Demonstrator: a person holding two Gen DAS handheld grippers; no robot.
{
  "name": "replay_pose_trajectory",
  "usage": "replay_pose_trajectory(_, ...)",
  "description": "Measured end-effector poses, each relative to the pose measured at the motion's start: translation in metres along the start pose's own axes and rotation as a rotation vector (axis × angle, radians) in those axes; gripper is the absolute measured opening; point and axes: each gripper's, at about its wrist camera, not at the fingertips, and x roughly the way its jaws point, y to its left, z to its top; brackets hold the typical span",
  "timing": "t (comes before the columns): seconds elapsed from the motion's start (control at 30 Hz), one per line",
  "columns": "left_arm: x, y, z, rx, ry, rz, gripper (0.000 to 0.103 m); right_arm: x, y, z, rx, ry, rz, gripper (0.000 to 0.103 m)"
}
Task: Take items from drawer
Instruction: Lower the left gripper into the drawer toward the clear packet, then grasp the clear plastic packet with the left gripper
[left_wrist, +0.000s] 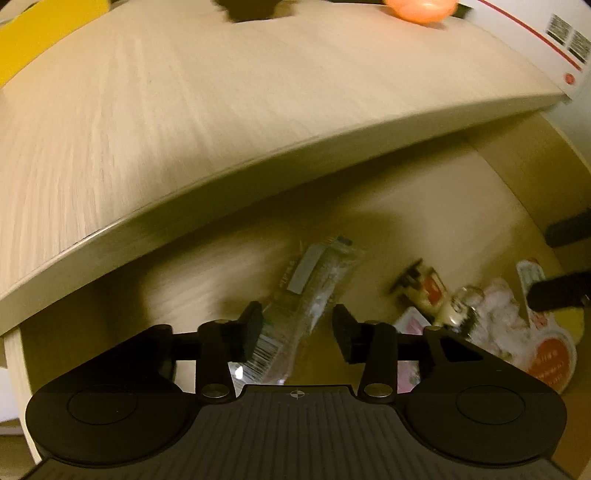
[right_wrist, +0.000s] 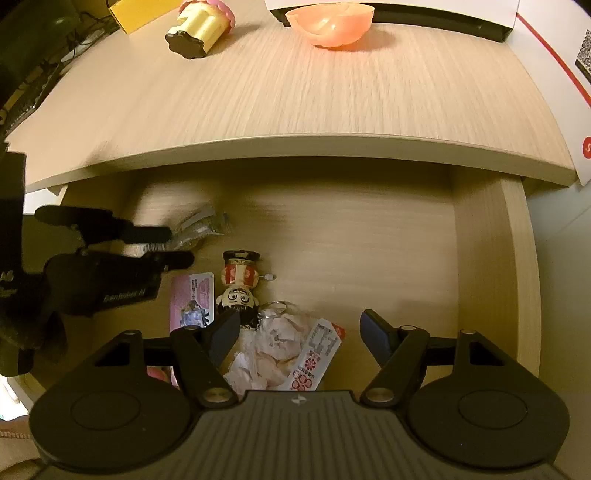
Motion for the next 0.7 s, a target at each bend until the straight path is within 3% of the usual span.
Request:
replay_pose_trajectory(0.2,0.004,-0.002,0.001,0.051,-0.005,-0.001,0.05,0.001,0.003,-0.002,-0.019,-0.003,-0.007,0.073)
replay_pose_trajectory(0.4,0.003,-0.01,-0.002,0.063,0.055,-0.007,0.046,0.003,0.003,-0.004,-0.024,-0.003,-0.009,0.073)
replay_pose_trajectory(0.57,0.003,-0.032,-0.009,0.123,0.056,-0.013,0.046,0.003,0.004,-0.004,-0.029,-0.002,-0.007,0.073)
replay_pose_trajectory(0.6,0.007,-0.032,0.002,0.117,0.053,-0.012,0.046,0.004,0.004,-0.004,-0.029,-0.001,-0.006,0.073)
replay_pose_trajectory(0.7,0.0,-0.044,-0.011,0.071,0.052,-0.003,0.041,0.004,0.004,-0.004,-0.032,0.002,-0.011,0.073)
